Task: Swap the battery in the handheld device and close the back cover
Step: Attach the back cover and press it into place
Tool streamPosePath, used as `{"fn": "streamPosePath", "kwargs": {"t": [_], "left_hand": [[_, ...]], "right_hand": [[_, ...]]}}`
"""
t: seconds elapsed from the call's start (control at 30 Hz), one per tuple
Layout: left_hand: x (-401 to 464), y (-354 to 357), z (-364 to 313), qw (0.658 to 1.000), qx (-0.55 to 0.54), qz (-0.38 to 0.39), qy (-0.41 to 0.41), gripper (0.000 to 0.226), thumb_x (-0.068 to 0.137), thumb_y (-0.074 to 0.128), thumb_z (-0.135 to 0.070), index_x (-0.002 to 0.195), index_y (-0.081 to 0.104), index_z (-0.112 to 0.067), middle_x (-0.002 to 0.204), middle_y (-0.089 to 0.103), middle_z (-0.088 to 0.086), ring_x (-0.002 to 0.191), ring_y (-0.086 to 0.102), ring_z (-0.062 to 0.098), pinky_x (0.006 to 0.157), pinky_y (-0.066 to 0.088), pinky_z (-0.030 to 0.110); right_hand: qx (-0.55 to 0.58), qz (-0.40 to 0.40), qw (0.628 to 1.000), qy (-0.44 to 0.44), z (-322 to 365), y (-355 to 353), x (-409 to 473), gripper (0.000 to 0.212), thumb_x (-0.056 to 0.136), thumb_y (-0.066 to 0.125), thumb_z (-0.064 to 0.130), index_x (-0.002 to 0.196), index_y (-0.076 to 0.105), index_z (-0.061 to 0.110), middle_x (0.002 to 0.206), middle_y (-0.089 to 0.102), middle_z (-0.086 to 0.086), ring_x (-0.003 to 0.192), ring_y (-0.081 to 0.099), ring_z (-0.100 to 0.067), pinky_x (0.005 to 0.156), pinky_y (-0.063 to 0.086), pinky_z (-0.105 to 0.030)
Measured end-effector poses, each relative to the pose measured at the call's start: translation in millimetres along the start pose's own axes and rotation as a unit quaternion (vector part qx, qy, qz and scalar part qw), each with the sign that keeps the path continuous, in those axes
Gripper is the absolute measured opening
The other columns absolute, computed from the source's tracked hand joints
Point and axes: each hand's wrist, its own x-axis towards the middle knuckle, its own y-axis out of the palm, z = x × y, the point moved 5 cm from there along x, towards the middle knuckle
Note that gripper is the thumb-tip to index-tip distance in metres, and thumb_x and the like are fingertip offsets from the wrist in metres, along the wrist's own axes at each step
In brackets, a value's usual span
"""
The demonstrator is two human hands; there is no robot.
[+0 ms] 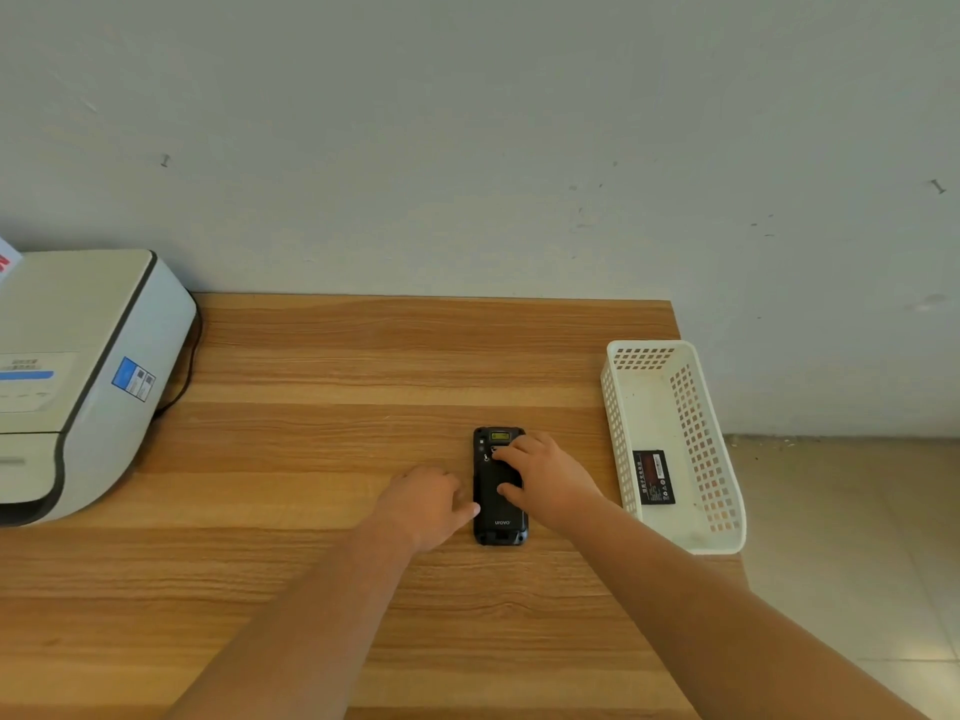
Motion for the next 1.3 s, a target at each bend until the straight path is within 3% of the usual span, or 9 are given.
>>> {"fn": "streamPosePath", "kwargs": {"t": [0.1, 0.23, 0.4, 0.47, 0.63, 0.8, 0.93, 1.2, 1.3], "left_hand": [[1, 1, -1, 1.0, 0.011, 0.006, 0.002, 0.042, 0.095, 0.043, -0.055, 0.115, 0.063, -0.024, 0.114, 0.061, -0.003, 0.111, 0.051, 0.019, 0.096, 0.042, 0.037], [4, 1, -2, 1.0, 0.015, 0.001, 0.0, 0.041, 0.095, 0.044, -0.054, 0.111, 0.064, -0.022, 0.11, 0.062, -0.002, 0.107, 0.053, 0.019, 0.092, 0.043, 0.037], [10, -6, -4, 0.999, 0.012, -0.02, -0.026, 0.037, 0.095, 0.046, -0.053, 0.108, 0.061, -0.022, 0.105, 0.06, -0.003, 0.1, 0.054, 0.017, 0.092, 0.045, 0.036], [15, -11, -5, 0.998, -0.015, -0.04, -0.044, 0.036, 0.093, 0.05, -0.053, 0.109, 0.06, -0.022, 0.104, 0.06, -0.002, 0.097, 0.055, 0.017, 0.089, 0.049, 0.036], [31, -17, -5, 0.987, -0.104, -0.073, -0.096, 0.044, 0.089, 0.059, -0.052, 0.121, 0.058, -0.021, 0.115, 0.064, -0.001, 0.105, 0.059, 0.019, 0.09, 0.052, 0.038], [43, -22, -15, 0.991, -0.067, -0.085, -0.081, 0.028, 0.09, 0.061, -0.047, 0.105, 0.064, -0.024, 0.094, 0.064, -0.004, 0.091, 0.06, 0.017, 0.083, 0.052, 0.037], [52, -20, -16, 0.991, -0.073, -0.073, -0.082, 0.024, 0.088, 0.065, -0.043, 0.105, 0.065, -0.026, 0.096, 0.066, -0.003, 0.095, 0.062, 0.019, 0.087, 0.052, 0.042], [55, -17, -13, 0.991, -0.082, -0.083, -0.07, 0.024, 0.088, 0.066, -0.043, 0.105, 0.064, -0.026, 0.1, 0.066, -0.003, 0.097, 0.061, 0.019, 0.087, 0.051, 0.041], [53, -19, -13, 0.99, -0.097, -0.069, -0.07, 0.022, 0.088, 0.065, -0.042, 0.102, 0.064, -0.025, 0.097, 0.066, -0.003, 0.094, 0.062, 0.019, 0.087, 0.051, 0.041]], "right_hand": [[-0.038, -0.004, 0.999, -0.008, 1, 5, -3, 0.052, 0.095, 0.053, 0.039, 0.143, 0.042, 0.025, 0.139, 0.039, 0.001, 0.131, 0.033, -0.02, 0.102, 0.044, -0.037], [0.012, -0.01, 1.0, 0.015, -3, 10, -6, 0.052, 0.093, 0.056, 0.038, 0.142, 0.042, 0.026, 0.136, 0.039, 0.003, 0.129, 0.035, -0.018, 0.103, 0.044, -0.036], [0.211, -0.076, 0.96, 0.167, -25, -1, -5, 0.047, 0.089, 0.066, 0.035, 0.133, 0.052, 0.023, 0.136, 0.047, 0.003, 0.119, 0.048, -0.014, 0.097, 0.046, -0.03], [0.235, -0.071, 0.945, 0.217, -33, -3, -2, 0.051, 0.086, 0.07, 0.036, 0.131, 0.053, 0.021, 0.138, 0.047, 0.0, 0.117, 0.05, -0.016, 0.095, 0.047, -0.031], [0.176, -0.052, 0.955, 0.233, -36, -10, 2, 0.068, 0.081, 0.073, 0.042, 0.14, 0.043, 0.024, 0.144, 0.039, -0.003, 0.135, 0.035, -0.023, 0.107, 0.038, -0.041], [0.138, -0.034, 0.964, 0.226, -34, -9, 11, 0.081, 0.079, 0.075, 0.042, 0.146, 0.034, 0.023, 0.155, 0.024, -0.005, 0.145, 0.019, -0.027, 0.116, 0.029, -0.047], [0.106, -0.016, 0.969, 0.22, -35, -6, 17, 0.082, 0.08, 0.075, 0.042, 0.147, 0.032, 0.022, 0.158, 0.019, -0.006, 0.147, 0.013, -0.029, 0.117, 0.025, -0.048], [0.043, -0.015, 0.979, 0.199, -27, -11, 20, 0.06, 0.082, 0.072, 0.04, 0.131, 0.047, 0.017, 0.137, 0.043, -0.008, 0.129, 0.038, -0.028, 0.106, 0.037, -0.042], [0.097, 0.018, 0.97, 0.22, -27, -10, 21, 0.049, 0.081, 0.074, 0.036, 0.12, 0.052, 0.016, 0.125, 0.051, -0.006, 0.117, 0.048, -0.025, 0.098, 0.045, -0.041]]}}
